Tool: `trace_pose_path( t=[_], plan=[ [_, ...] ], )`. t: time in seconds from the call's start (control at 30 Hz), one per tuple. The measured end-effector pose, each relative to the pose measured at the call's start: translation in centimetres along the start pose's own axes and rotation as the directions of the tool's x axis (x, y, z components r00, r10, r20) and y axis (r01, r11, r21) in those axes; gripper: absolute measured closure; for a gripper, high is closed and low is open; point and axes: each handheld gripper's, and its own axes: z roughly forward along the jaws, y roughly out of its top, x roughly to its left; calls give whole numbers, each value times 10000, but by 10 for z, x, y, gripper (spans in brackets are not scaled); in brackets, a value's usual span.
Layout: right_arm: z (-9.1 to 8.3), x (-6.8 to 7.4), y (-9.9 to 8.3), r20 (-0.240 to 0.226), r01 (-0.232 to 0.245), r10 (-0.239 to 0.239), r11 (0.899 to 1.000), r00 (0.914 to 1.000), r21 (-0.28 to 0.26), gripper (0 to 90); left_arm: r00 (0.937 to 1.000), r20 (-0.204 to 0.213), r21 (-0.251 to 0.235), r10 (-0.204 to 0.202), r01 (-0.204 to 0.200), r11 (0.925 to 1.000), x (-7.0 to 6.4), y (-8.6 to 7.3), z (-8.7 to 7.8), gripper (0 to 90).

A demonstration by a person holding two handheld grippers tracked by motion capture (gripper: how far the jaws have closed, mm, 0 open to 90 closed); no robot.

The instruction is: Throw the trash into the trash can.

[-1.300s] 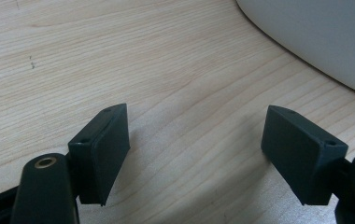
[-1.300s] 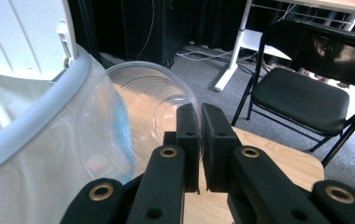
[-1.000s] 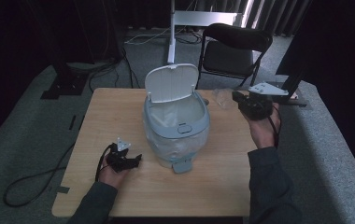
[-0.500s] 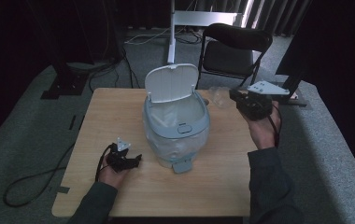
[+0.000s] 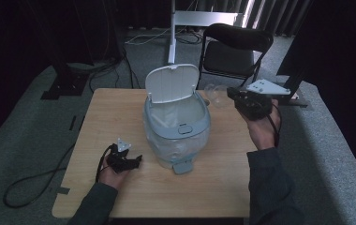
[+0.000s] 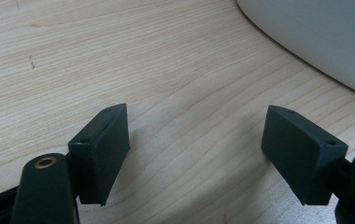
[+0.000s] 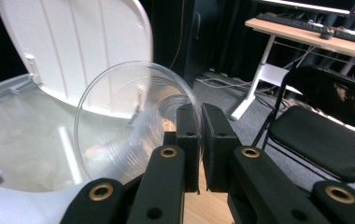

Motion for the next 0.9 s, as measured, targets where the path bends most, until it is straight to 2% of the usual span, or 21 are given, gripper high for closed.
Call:
trace_pose_path(
  t=[0.17,0.47,0.53,0.73,0.9],
  plan=[
    [-1,9,8,-155,345,-347,9994,9993,-76,861,10000,2,0,8,-8,10000,0,0,0,233],
    [-2,20,13,-497,525,-536,9984,9973,-216,861,10000,1,0,7,-7,10000,0,0,0,233],
    [-1,24,15,-738,540,-559,9981,9957,-281,860,10000,-1,0,8,-8,10000,0,0,0,233],
    [5,33,19,-1078,609,-632,9978,9922,-247,860,10000,9,3,11,-11,10000,0,0,0,233],
    [16,45,23,-1364,859,-872,9962,9868,-151,857,10000,12,7,16,-16,10000,0,0,0,234]
  ],
)
